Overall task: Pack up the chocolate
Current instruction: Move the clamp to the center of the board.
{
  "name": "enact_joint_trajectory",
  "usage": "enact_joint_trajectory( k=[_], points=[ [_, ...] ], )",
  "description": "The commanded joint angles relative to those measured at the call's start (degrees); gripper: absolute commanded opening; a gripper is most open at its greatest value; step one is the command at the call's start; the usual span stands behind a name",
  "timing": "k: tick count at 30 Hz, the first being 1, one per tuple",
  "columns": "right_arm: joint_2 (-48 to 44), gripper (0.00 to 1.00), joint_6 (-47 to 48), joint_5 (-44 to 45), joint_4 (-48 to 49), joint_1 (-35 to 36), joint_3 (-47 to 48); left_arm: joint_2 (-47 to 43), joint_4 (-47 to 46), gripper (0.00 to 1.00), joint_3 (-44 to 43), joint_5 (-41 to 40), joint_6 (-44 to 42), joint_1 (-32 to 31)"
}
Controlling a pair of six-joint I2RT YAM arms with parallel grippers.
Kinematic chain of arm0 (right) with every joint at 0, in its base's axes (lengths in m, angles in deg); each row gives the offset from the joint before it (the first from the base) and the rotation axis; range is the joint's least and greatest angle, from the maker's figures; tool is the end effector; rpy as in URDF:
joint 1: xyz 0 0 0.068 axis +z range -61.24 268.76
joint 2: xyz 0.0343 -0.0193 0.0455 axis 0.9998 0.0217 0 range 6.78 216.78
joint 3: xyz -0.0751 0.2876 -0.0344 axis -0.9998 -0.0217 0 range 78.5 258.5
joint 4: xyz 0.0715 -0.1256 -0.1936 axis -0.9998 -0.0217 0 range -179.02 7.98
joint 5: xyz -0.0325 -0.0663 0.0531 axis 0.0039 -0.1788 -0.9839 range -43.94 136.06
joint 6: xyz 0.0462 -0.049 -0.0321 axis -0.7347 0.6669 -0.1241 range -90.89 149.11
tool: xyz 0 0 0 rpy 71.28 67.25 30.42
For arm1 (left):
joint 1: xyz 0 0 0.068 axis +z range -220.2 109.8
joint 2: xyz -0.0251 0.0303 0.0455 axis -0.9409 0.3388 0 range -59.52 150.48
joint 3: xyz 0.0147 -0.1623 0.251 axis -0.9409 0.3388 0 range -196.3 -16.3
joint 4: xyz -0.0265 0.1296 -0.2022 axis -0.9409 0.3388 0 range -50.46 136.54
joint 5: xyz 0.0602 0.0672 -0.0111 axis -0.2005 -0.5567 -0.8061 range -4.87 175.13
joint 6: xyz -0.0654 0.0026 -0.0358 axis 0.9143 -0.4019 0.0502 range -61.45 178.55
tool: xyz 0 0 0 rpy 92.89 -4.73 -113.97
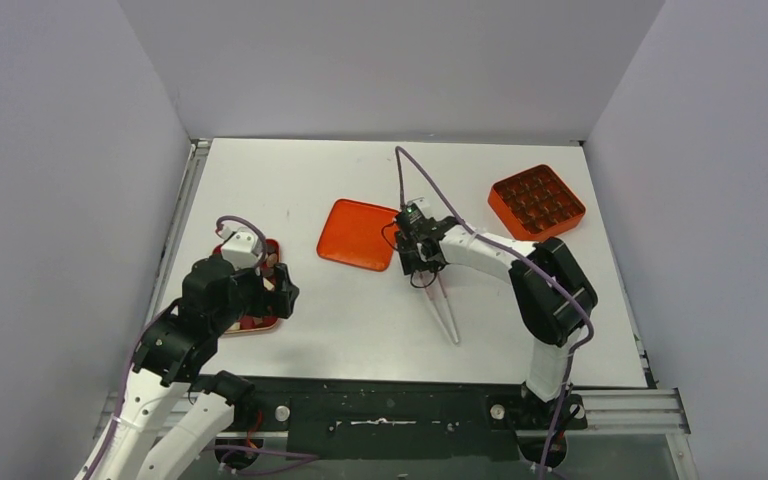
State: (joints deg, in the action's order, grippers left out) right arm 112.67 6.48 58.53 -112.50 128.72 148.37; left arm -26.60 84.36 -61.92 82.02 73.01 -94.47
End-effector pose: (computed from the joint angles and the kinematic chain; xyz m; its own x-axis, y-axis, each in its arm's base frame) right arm 0.2922 0.2271 0.1866 -0.8647 -0.2343 -0.4442 -0.2474 0.9685 -0.0292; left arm 0.0891 -0.0364 0.3069 -0.5613 -0.0203 -0.8273 0.2359 0.9543 -0.1834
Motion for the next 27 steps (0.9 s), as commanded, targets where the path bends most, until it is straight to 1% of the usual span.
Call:
enact_joint_trajectory(
  k=[1, 2, 7, 9, 12, 15, 19, 21, 24, 27],
  points=[
    [0.94, 0.61, 1.77, 0.11, 1.38, -1.76, 4.12, 0.48, -2.41, 0.96, -1.46, 3.11, -1.54, 0.27],
    [1.06, 0.64, 2.06, -0.49, 1.38, -1.92, 4.23, 0.66, -2.45, 0.96, -1.56, 3.11, -1.54, 0.25],
    [-0.95, 0.69, 3.15, -3.79, 1.80, -2.09, 1.43, 1.88, -1.23, 0.96, -2.57, 4.17, -0.24, 0.27],
    [-2.45, 0.74, 3.08, -4.02, 1.84, -1.96, -0.35, 2.67, -0.12, 0.96, -3.39, 3.85, 0.64, 0.28],
    [-5.25, 0.82, 2.81, -4.07, 1.44, -1.79, -2.98, 3.38, 0.31, 0.96, -3.72, 5.48, 1.85, 0.28],
    [-8.51, 0.85, 2.75, -3.90, -0.12, -1.54, -5.34, 3.76, -0.32, 0.96, -3.34, 6.27, 3.91, 0.28],
    [-13.63, 0.84, 2.54, -1.65, -1.40, 0.31, -9.25, 3.94, -0.68, 0.96, -3.04, 7.10, 5.37, 0.25],
    [-15.74, 0.81, 1.78, -0.89, 0.67, 1.12, -12.67, 3.51, -0.78, 0.96, -2.44, 6.89, 5.53, 0.23],
    [-17.57, 0.72, 0.09, -1.28, 2.03, 1.53, -15.75, 3.44, -0.85, 0.96, -1.66, 6.54, 5.74, 0.35],
    [-19.45, 0.70, -0.87, -0.93, 2.59, 2.37, -17.76, 4.43, 0.42, 0.96, -2.34, 6.42, 5.37, 0.35]
  ],
)
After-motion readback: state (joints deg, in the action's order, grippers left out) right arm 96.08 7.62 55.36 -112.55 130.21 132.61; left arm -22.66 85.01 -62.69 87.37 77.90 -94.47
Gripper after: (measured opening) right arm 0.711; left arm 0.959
